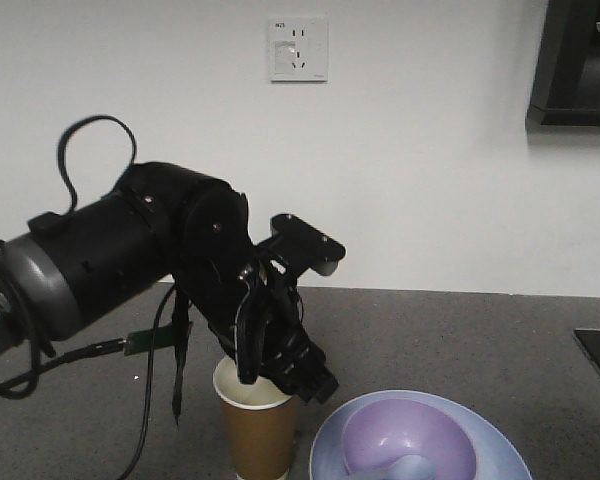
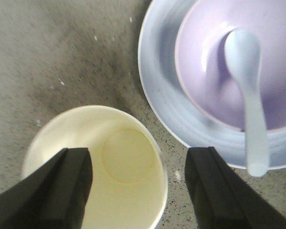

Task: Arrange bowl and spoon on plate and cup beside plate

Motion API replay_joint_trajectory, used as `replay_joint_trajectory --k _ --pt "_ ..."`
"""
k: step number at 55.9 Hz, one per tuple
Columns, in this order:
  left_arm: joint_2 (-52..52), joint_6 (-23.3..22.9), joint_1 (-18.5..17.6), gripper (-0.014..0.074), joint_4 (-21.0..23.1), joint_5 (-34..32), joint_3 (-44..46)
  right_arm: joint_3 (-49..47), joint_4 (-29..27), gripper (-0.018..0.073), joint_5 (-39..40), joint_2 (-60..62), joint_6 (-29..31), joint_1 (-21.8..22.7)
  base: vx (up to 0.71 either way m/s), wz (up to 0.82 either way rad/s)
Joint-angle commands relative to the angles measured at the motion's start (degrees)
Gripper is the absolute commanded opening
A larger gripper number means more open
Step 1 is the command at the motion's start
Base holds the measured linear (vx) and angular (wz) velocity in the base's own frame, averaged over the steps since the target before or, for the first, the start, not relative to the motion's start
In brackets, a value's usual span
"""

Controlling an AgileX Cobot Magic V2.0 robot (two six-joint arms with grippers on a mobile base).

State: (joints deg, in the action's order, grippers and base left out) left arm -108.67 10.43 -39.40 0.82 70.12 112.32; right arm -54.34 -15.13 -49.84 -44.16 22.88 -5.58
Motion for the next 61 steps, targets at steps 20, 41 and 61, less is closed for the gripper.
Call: replay_joint_trajectory --k 20,41,61 --pt "18.0 0.9 -0.3 -0.0009 -4.3 -2.6 4.9 -1.6 -1.3 -0.0008 4.2 0.7 0.0 0.1 0.00 0.00" --pt "56.8 -5.2 -0.3 -0.0006 0.4 -39.4 -51.4 13.2 -5.8 -0.0008 18.8 21.0 2.2 0.1 0.00 0.00" --pt "78.2 -11.7 -0.3 -0.0003 0.3 -56.0 -74.0 18.4 -6.0 -0.0008 23.2 29.8 2.2 0.1 0.00 0.00"
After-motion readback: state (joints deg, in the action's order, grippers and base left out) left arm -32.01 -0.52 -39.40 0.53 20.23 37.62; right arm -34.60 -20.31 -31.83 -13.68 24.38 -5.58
